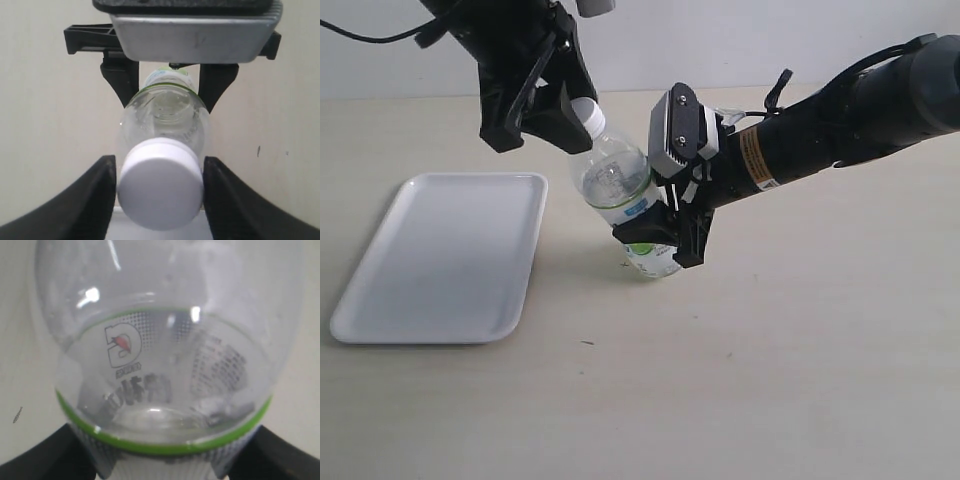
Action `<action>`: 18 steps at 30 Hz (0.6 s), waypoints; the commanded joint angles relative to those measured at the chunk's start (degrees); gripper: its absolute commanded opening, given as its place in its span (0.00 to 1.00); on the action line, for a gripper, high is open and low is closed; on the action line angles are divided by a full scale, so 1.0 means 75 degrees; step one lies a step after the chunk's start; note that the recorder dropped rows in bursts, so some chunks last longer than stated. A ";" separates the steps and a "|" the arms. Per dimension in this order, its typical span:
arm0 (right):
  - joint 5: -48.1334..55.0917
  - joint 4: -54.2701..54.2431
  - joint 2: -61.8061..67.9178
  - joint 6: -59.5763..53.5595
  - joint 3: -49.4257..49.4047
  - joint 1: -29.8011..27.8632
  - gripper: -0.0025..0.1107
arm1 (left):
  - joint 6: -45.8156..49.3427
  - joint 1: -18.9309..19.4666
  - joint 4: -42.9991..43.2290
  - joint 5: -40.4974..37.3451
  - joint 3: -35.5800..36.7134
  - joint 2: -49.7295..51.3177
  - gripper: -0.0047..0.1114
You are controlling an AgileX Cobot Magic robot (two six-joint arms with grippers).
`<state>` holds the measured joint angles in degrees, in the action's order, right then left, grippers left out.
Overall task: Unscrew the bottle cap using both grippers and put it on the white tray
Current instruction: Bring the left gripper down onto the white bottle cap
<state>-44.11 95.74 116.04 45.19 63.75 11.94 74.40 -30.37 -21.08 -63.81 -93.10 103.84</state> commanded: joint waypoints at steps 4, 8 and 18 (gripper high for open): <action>0.0159 0.0073 -0.0023 -0.0080 0.0027 0.0012 0.02 | -0.0012 0.0015 -0.0392 -0.0538 -0.0401 -0.0153 0.50; 0.0143 0.0084 -0.0023 -0.0080 0.0027 0.0012 0.02 | -0.0110 0.0015 -0.0213 -0.0538 -0.0401 -0.0153 0.50; 0.0127 0.0084 -0.0023 -0.0080 0.0027 0.0012 0.02 | -0.0130 0.0015 -0.0216 -0.0438 -0.0401 0.0074 0.52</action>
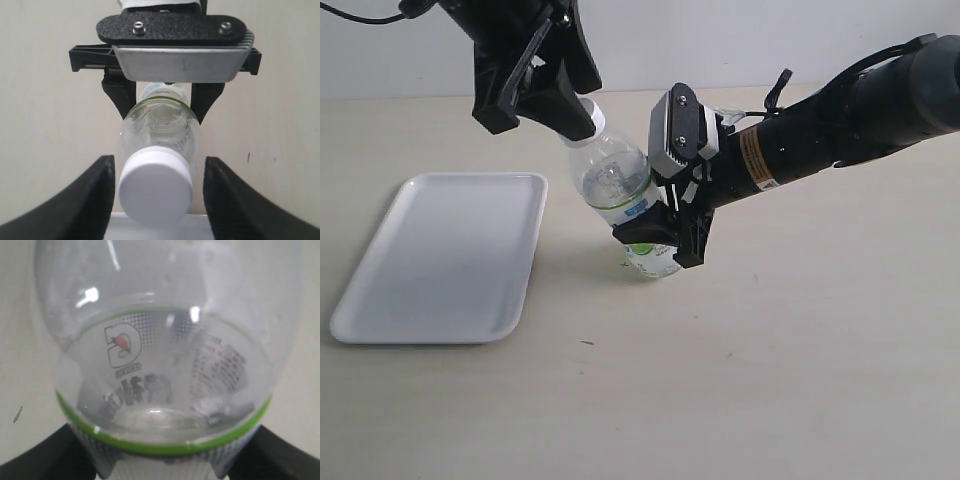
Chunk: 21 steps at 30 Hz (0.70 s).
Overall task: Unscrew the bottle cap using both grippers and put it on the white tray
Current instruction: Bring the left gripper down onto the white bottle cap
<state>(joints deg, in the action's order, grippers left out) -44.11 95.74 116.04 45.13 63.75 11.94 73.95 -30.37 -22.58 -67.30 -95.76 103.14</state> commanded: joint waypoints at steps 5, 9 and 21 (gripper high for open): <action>0.0127 0.0084 -0.0023 -0.0073 0.0027 0.0012 0.02 | -0.0077 0.0015 0.0064 0.0028 -0.0046 0.0202 0.54; 0.0127 0.0084 -0.0023 -0.0073 0.0027 0.0012 0.02 | -0.0124 0.0051 0.0178 0.0028 -0.0046 0.0202 0.54; 0.0113 0.0084 -0.0023 -0.0073 0.0027 0.0012 0.02 | -0.0124 0.0080 0.0178 0.0042 -0.0046 0.0202 0.42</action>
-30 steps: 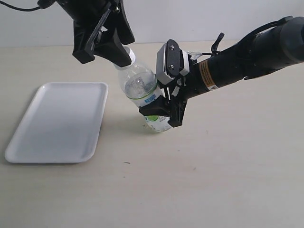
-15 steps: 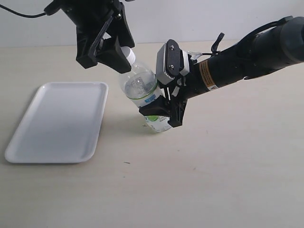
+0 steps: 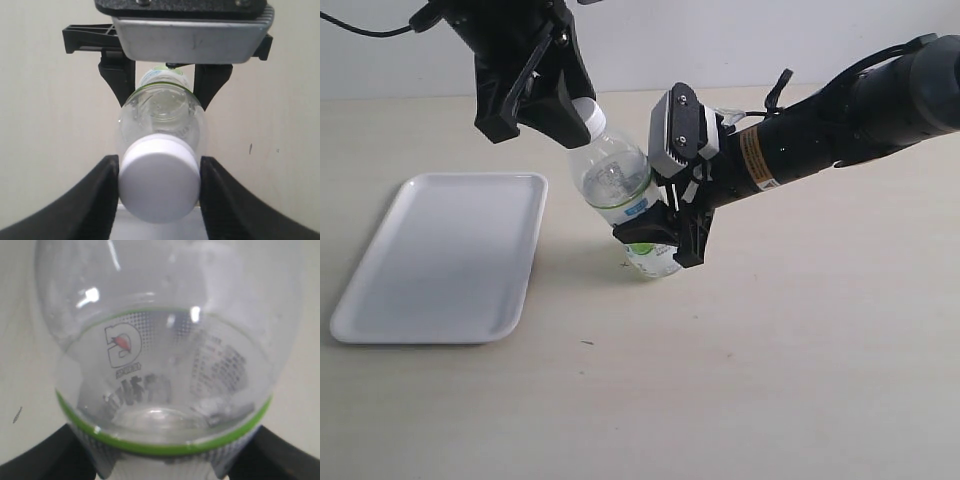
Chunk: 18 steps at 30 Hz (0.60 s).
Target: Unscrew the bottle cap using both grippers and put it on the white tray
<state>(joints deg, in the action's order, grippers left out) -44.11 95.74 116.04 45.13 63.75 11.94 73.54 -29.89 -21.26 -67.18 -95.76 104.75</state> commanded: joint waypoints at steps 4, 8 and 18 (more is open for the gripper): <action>0.0099 0.0084 -0.0023 -0.0073 0.0027 0.0012 0.02 | -0.0069 0.0015 -0.0078 0.0026 -0.0046 -0.0012 0.35; 0.0129 0.0084 -0.0023 -0.0073 0.0027 0.0012 0.02 | -0.0276 0.0015 -0.0078 0.0026 -0.0046 -0.0012 0.19; 0.0144 0.0084 -0.0023 -0.0073 0.0027 0.0012 0.02 | -0.1660 0.0015 -0.0237 0.0026 -0.0046 -0.0012 0.04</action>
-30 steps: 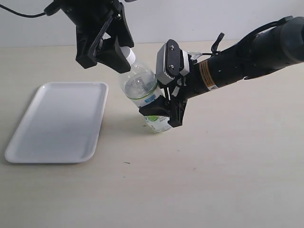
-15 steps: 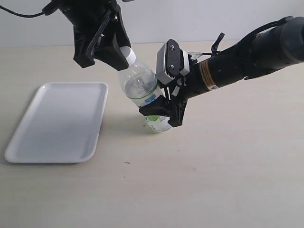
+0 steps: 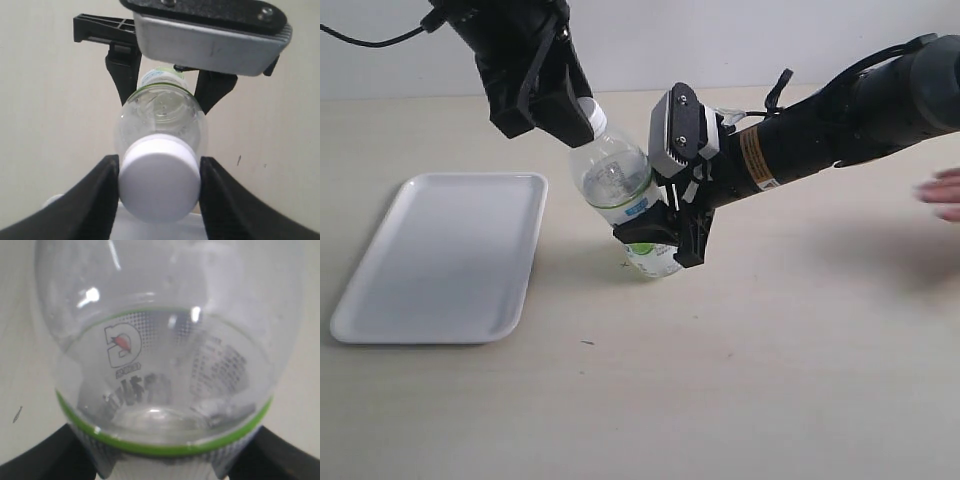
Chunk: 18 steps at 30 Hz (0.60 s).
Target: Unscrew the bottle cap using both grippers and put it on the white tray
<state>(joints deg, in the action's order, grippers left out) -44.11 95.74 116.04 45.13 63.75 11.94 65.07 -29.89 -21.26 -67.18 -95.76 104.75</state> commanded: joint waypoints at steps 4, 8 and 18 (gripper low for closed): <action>0.0144 0.0084 -0.0023 -0.0073 0.0027 0.0012 0.02 | -0.1640 0.0015 -0.0256 -0.0001 -0.0046 -0.0012 0.04; 0.0144 0.0084 -0.0023 -0.0073 0.0027 0.0012 0.02 | -0.2620 0.0015 -0.0798 -0.0001 -0.0046 -0.0012 0.04; 0.0129 0.0084 -0.0023 0.0076 0.0013 0.0012 0.02 | -0.5114 0.0015 -0.1326 0.0072 -0.0046 -0.0012 0.04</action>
<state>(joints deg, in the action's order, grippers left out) -44.70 96.66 116.04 44.92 63.75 11.94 29.14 -29.41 -29.47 -65.93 -95.84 104.80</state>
